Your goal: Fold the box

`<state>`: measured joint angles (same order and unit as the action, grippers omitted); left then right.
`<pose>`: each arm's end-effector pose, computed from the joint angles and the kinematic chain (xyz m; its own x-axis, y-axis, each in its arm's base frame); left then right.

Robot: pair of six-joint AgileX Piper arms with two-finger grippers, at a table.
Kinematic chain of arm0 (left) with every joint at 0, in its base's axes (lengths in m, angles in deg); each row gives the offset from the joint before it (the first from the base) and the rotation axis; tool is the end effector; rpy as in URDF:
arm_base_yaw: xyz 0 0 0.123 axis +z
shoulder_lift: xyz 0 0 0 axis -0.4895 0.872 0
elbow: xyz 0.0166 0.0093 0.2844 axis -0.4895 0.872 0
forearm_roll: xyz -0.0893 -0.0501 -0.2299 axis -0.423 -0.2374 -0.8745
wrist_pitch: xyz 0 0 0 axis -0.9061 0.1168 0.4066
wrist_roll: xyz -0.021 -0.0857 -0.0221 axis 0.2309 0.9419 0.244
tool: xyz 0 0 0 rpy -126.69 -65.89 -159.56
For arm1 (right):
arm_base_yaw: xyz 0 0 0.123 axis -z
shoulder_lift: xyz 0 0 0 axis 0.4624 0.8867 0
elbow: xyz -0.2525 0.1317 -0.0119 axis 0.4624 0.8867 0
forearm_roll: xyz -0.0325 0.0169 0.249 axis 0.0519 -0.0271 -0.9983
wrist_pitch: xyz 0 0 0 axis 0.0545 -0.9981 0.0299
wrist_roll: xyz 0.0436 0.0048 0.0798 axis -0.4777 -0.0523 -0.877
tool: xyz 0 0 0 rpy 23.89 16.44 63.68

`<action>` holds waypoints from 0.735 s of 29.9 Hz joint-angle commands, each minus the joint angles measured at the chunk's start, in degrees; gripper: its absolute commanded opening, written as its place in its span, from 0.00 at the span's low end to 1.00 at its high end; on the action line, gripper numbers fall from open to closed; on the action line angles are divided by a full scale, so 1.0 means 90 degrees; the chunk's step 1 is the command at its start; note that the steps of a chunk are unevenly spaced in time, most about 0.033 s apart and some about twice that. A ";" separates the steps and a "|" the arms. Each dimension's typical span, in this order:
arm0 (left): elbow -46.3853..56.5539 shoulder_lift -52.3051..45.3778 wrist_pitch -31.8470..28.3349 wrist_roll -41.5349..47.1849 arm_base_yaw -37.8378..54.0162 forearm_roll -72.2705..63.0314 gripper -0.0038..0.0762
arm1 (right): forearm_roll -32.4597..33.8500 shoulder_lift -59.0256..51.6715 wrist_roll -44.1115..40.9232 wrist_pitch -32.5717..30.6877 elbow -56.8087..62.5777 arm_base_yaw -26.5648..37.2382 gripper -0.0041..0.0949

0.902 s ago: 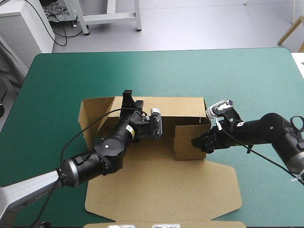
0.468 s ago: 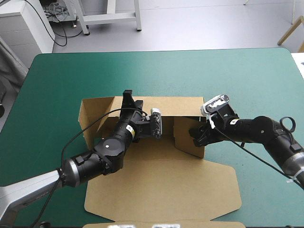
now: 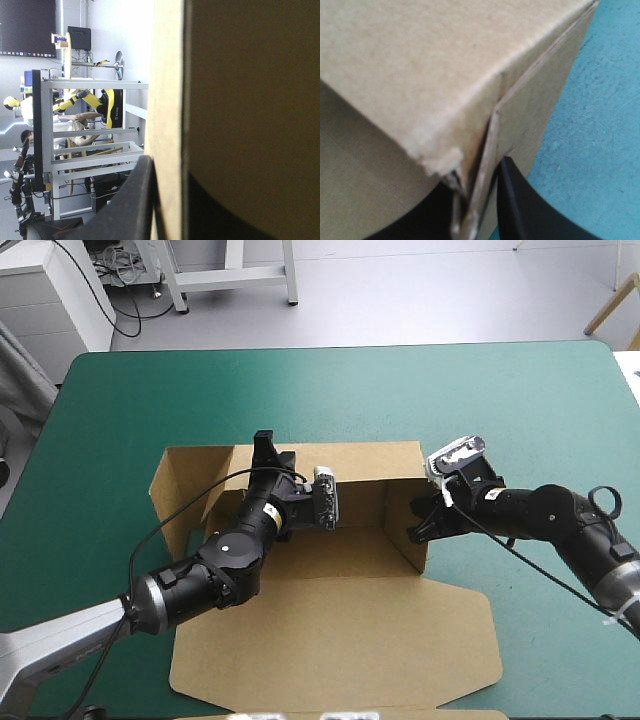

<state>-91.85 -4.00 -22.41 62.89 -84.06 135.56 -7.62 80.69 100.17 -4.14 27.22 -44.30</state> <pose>0.2167 -0.2172 0.2909 0.1739 0.9623 -0.2089 0.4620 0.1076 0.8803 0.2312 0.1041 0.3014 -0.5650 -0.3388 -0.7523 -0.6255 0.7705 0.1227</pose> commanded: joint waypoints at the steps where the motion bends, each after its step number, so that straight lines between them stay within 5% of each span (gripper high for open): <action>1: -0.0022 -0.0073 -0.0275 0.0127 -0.0260 -0.0536 0.22 | -0.0609 -0.0178 0.0125 -0.0215 -0.0173 -0.0104 0.02; 9: -0.0707 -0.0073 0.0681 0.0179 -0.1161 -0.0536 0.80 | 0.0082 -0.0178 -0.0474 0.0188 -0.0173 -0.0104 0.02; 15: -0.1474 -0.0073 0.1528 0.0058 -0.2072 -0.0538 0.87 | 0.1378 -0.0178 -0.1730 0.0937 -0.0173 -0.0104 0.02; 22: -0.1951 -0.0073 0.1789 -0.0288 -0.2799 -0.0538 0.87 | 0.3076 -0.0167 -0.3255 0.1506 -0.0173 -0.0104 0.02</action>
<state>-106.60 -2.72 -7.62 61.67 -107.45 128.15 15.31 80.74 75.06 5.11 27.22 -45.25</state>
